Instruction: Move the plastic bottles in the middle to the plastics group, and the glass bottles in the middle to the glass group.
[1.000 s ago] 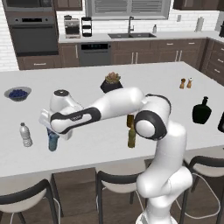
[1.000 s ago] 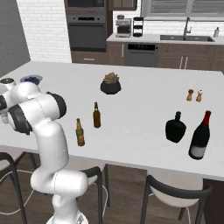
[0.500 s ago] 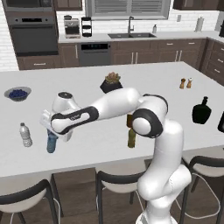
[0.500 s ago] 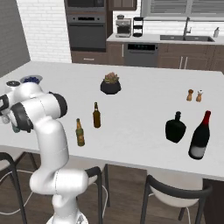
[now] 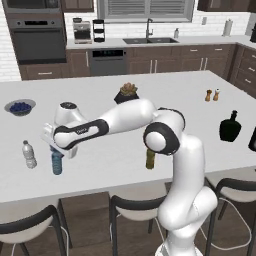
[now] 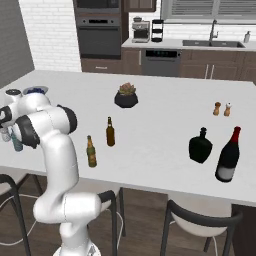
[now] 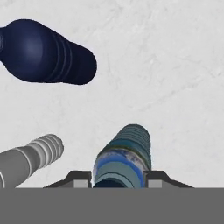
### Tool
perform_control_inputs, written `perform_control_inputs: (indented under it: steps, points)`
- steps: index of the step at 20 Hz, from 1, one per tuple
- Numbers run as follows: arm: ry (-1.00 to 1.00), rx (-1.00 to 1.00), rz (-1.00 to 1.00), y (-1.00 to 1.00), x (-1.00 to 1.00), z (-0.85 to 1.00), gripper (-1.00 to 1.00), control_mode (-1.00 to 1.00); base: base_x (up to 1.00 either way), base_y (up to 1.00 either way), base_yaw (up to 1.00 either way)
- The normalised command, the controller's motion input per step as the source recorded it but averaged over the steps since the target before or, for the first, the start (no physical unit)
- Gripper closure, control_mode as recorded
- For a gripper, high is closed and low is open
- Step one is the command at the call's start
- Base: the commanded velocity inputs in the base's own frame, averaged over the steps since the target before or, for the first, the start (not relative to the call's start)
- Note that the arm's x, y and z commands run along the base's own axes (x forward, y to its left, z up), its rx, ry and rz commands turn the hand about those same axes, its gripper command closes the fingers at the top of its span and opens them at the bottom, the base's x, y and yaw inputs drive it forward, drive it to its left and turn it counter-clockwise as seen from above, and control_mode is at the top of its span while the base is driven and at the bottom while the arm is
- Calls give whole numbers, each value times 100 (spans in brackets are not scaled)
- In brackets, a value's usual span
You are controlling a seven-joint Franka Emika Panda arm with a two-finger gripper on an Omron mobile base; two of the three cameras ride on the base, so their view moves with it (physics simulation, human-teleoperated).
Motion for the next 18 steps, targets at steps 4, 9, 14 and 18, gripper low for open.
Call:
perform_control_inputs:
  steps: [4, 9, 14, 18]
  points:
    - [0, -3, 0, 1, -10, -49, 100, -100, 0, 0, 0]
    - [0, -2, 0, 0, -7, -43, -100, -100, 0, 0, 0]
    - [0, 0, 0, -1, -13, -27, -100, -100, 0, 0, 0]
    - [0, 0, 0, -1, -17, -10, -100, -100, 0, 0, 0]
